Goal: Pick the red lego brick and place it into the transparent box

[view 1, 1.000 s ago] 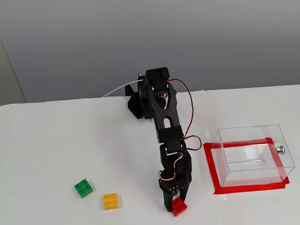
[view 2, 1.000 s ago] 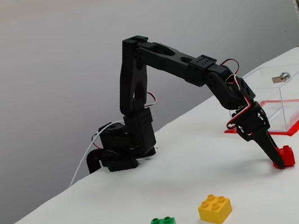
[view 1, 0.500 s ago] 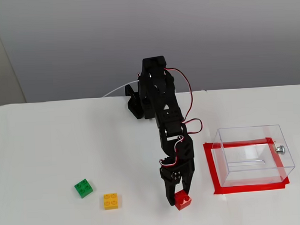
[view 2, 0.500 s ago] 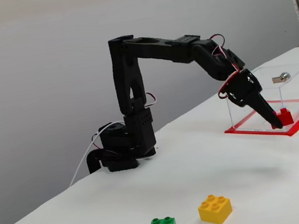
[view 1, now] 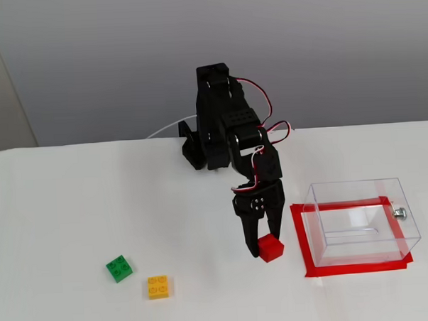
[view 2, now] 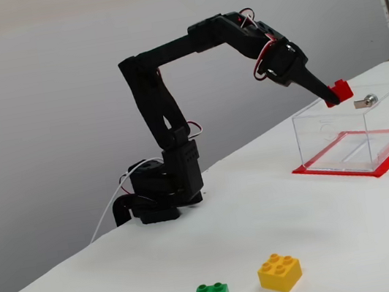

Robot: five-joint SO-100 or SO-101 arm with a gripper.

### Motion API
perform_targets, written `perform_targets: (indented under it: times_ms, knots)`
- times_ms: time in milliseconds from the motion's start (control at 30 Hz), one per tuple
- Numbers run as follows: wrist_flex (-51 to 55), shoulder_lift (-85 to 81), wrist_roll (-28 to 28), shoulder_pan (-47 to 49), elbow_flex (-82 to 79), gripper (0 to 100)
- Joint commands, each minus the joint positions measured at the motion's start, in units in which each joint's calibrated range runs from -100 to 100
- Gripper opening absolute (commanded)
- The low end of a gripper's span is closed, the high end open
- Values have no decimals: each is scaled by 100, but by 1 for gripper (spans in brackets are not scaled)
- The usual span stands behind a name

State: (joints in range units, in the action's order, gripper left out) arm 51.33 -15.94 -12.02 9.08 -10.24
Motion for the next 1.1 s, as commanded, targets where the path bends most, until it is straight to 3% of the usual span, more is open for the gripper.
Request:
perform_targets:
  times_ms: [0, 600, 1067]
  knots:
    - [133, -489, 64, 160, 183, 14]
    - [115, -523, 189, 2201, 518, 14]
    - [568, 631, 591, 3850, 1702, 14]
